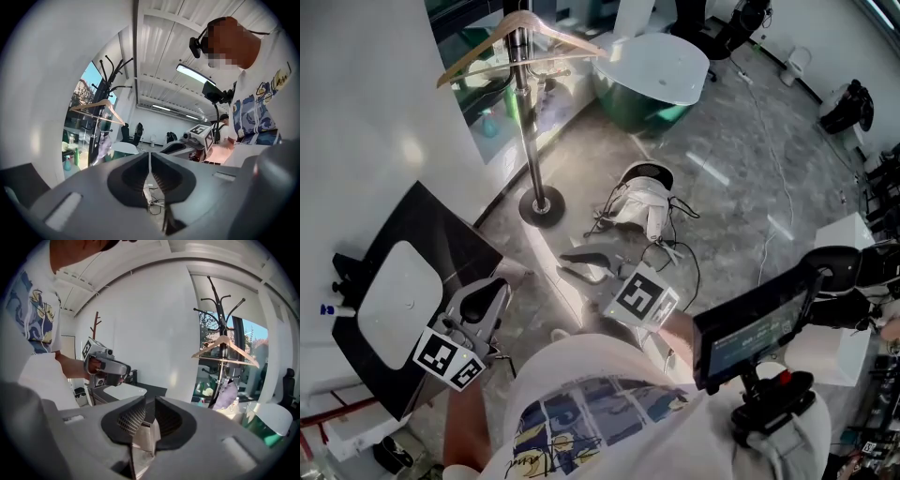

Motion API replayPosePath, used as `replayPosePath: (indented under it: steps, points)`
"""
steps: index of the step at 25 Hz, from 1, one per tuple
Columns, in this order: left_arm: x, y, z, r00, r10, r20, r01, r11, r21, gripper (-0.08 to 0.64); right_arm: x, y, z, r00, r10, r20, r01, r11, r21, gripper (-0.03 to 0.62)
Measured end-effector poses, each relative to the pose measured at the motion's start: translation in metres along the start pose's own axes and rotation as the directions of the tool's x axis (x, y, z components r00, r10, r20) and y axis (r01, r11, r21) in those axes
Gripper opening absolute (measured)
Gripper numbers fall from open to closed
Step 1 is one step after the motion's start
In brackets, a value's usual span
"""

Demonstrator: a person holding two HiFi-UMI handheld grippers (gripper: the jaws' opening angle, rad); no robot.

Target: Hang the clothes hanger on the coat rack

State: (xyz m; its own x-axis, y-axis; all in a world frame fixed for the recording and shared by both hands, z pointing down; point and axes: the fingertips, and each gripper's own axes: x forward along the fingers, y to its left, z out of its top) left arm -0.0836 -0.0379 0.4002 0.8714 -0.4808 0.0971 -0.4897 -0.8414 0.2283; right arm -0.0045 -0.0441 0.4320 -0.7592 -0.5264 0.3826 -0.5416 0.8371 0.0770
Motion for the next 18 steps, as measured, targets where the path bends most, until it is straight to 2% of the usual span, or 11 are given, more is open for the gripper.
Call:
replayPosePath:
  steps: [5,10,18]
  points:
    - [-0.005,-0.012,-0.007,1.000,0.012,0.001,-0.012,1.000,-0.010,0.003,-0.001,0.016,0.008,1.000,0.016,0.014,-0.016,1.000,-0.014,0.052]
    - [-0.010,-0.018,-0.013,0.999,0.019,-0.038,-0.018,1.000,0.022,0.002,0.000,0.024,0.012,1.000,0.014,0.008,-0.013,1.000,-0.028,0.029]
    - [-0.020,-0.024,-0.010,0.999,0.001,-0.034,-0.001,1.000,0.003,0.002,0.005,0.037,0.020,1.000,0.027,0.015,-0.027,0.999,-0.041,0.015]
